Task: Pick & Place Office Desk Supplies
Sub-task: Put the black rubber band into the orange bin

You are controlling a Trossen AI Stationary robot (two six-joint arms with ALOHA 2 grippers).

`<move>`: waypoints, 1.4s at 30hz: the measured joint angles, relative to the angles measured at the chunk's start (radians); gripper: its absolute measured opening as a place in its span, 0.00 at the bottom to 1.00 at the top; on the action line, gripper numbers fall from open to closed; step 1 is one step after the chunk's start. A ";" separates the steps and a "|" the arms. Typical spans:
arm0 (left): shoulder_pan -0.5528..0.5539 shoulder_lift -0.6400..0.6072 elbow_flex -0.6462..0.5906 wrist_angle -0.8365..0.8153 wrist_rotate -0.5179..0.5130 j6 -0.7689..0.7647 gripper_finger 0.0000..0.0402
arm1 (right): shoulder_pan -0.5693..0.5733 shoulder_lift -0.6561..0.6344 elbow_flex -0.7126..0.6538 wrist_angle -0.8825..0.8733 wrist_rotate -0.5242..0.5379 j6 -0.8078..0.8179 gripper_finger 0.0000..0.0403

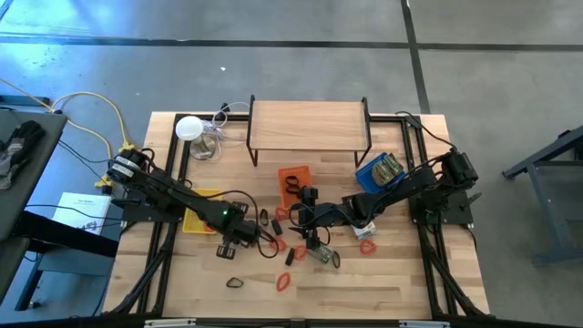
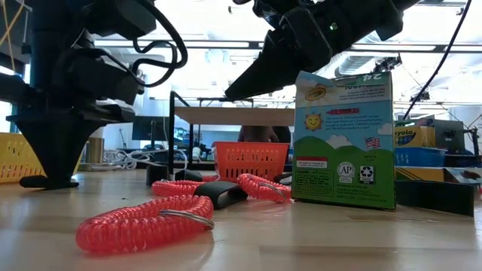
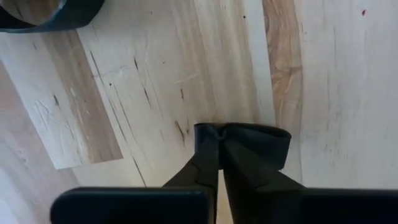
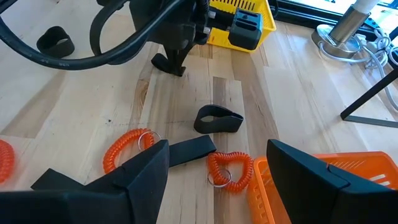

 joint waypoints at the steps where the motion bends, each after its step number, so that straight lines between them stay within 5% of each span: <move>1: -0.003 -0.004 0.000 -0.004 -0.005 0.000 0.01 | 0.000 0.000 0.000 0.000 0.000 0.000 0.64; 10: -0.022 -0.161 0.031 -0.081 -0.224 0.034 0.00 | 0.002 0.000 0.000 -0.004 0.012 -0.002 0.64; 16: -0.035 -0.291 0.040 0.160 -0.477 0.096 0.00 | 0.016 0.000 0.000 -0.004 0.059 -0.030 0.60; 24: -0.020 -0.298 0.041 0.478 -0.474 0.105 0.00 | 0.016 0.000 0.000 0.018 0.061 -0.034 0.54; 42: 0.000 -0.217 0.040 0.531 -0.492 0.121 0.00 | 0.012 0.000 0.000 0.136 0.061 -0.035 0.47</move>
